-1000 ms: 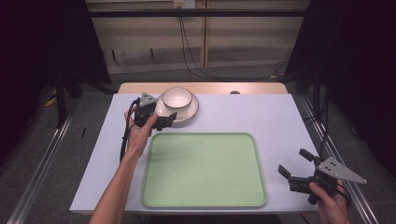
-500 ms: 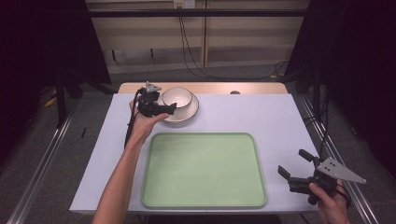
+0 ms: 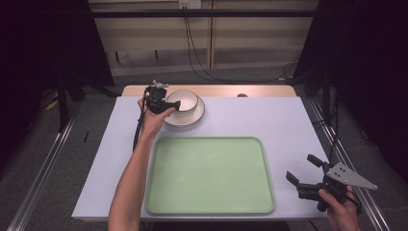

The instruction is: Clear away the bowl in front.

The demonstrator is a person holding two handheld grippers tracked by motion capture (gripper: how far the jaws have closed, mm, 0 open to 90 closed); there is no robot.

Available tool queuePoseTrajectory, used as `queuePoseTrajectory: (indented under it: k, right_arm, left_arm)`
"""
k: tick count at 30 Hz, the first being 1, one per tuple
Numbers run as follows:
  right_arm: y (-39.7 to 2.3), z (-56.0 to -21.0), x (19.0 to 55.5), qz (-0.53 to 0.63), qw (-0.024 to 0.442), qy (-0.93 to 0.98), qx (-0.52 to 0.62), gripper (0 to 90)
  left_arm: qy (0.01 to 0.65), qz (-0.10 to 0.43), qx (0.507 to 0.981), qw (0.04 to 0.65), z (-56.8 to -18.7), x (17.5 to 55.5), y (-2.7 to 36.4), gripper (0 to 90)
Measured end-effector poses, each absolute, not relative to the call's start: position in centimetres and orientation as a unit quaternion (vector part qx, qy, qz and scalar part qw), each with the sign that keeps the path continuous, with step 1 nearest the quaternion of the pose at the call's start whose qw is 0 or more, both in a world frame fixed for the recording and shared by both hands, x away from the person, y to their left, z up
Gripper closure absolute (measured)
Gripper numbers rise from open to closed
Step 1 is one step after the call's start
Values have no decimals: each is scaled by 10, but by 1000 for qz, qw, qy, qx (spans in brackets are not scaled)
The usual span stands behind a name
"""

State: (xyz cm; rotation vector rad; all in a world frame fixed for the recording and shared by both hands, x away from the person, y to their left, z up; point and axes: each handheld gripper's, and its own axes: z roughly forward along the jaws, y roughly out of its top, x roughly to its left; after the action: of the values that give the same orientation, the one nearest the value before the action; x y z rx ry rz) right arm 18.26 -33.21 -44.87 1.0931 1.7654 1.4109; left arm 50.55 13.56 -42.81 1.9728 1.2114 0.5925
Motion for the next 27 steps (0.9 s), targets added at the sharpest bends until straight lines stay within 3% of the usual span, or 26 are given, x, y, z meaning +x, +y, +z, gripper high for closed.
queuePoseTrajectory:
  k: [20, 27]
  right_arm:
    - [-333, -449, 181, 533, 307, 672, 413, 18]
    - [-335, -449, 182, 535, 305, 669, 416, 18]
  left_arm:
    - [523, 184, 772, 311, -445, 529, 133, 297]
    - [526, 165, 774, 312, -447, 529, 132, 469]
